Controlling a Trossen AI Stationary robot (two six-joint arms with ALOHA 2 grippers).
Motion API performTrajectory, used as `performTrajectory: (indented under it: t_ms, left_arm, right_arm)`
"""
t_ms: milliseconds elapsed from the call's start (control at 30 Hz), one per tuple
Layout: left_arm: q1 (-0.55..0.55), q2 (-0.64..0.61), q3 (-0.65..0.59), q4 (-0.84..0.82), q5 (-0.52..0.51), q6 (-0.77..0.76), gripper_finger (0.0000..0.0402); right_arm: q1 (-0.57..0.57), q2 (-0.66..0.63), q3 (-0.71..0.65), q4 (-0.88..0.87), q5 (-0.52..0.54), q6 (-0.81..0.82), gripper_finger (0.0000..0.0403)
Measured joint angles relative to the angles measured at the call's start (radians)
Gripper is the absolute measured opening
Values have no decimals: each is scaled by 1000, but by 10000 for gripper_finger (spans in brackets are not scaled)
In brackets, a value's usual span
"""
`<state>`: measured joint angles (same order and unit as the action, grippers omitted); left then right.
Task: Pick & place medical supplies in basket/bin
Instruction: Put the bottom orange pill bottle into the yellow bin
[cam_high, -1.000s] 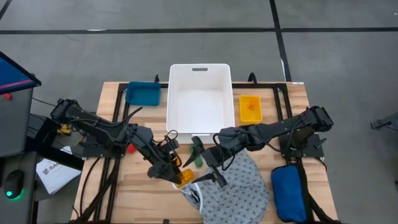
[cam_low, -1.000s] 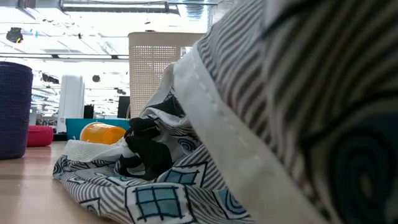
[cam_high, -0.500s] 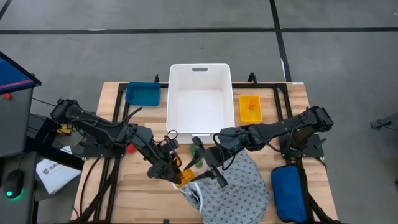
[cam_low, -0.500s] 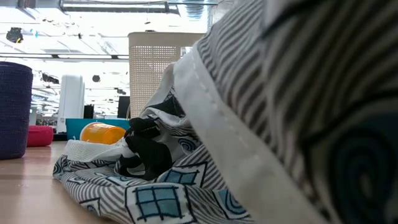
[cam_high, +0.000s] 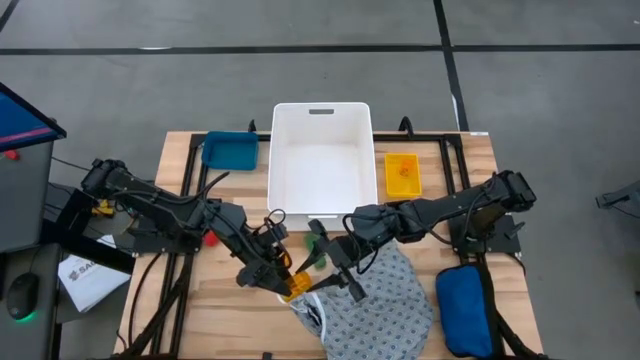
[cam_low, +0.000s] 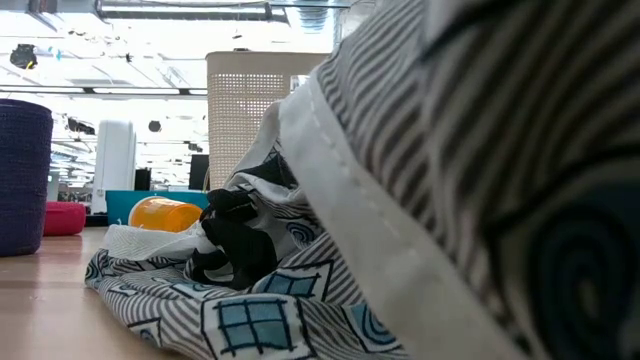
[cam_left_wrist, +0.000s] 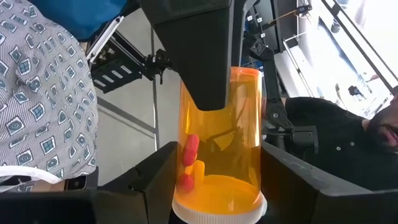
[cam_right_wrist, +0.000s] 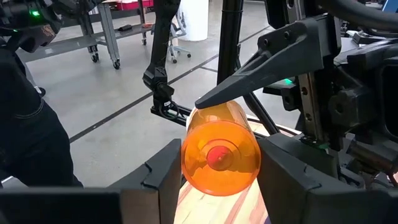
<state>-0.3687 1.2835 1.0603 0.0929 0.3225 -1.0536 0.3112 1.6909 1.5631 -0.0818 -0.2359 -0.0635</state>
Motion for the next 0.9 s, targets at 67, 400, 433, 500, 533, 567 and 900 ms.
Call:
performTrajectory:
  t_ms: [67,400,433,500,533,567,900]
  left_arm:
    - [-5,0,0,-2,4,1,202]
    - [-66,-9,0,-26,25,7,250]
    - [-75,-17,-1,-44,23,9,254]
    - [-92,-31,0,-68,29,10,260]
    - [-102,-40,0,-85,32,10,262]
    - [-114,-50,0,-108,33,10,264]
    - [-215,-123,0,-231,-79,3,266]
  right_arm:
    - [4,0,0,-1,2,0,169]
    - [6,0,0,-5,-1,7,172]
    - [6,-2,0,-9,-1,7,173]
    - [5,-6,0,-20,4,6,177]
    - [5,-9,0,-25,4,4,178]
    - [5,-16,0,-38,5,4,178]
    - [-3,-158,0,-326,134,-23,178]
